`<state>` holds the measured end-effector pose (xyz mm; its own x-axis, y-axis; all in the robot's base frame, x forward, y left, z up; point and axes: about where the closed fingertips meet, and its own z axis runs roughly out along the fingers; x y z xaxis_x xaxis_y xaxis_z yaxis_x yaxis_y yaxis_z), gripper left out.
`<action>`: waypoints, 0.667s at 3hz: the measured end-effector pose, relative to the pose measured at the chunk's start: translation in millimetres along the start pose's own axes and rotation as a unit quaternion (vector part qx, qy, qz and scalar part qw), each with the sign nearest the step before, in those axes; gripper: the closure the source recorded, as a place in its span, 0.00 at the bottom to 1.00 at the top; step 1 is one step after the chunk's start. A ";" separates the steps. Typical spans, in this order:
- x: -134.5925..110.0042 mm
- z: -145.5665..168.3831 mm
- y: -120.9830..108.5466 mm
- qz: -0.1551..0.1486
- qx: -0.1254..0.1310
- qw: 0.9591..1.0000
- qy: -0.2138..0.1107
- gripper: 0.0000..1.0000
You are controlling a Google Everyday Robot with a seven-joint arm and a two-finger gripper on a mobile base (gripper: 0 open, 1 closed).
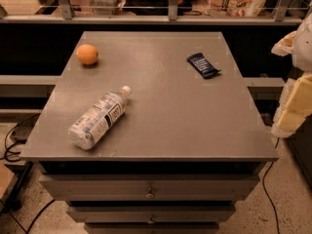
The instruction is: Pick orange
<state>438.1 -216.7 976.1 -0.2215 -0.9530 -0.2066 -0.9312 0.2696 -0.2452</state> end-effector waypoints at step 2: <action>-18.9 1.1 -4.7 -0.015 0.004 0.999 -0.043 0.00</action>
Offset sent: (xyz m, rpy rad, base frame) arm 0.0219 0.0423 0.0050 0.1802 -0.0636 0.1234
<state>447.0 -199.7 980.1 -0.1686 -0.9454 -0.2791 -0.9346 0.2433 -0.2596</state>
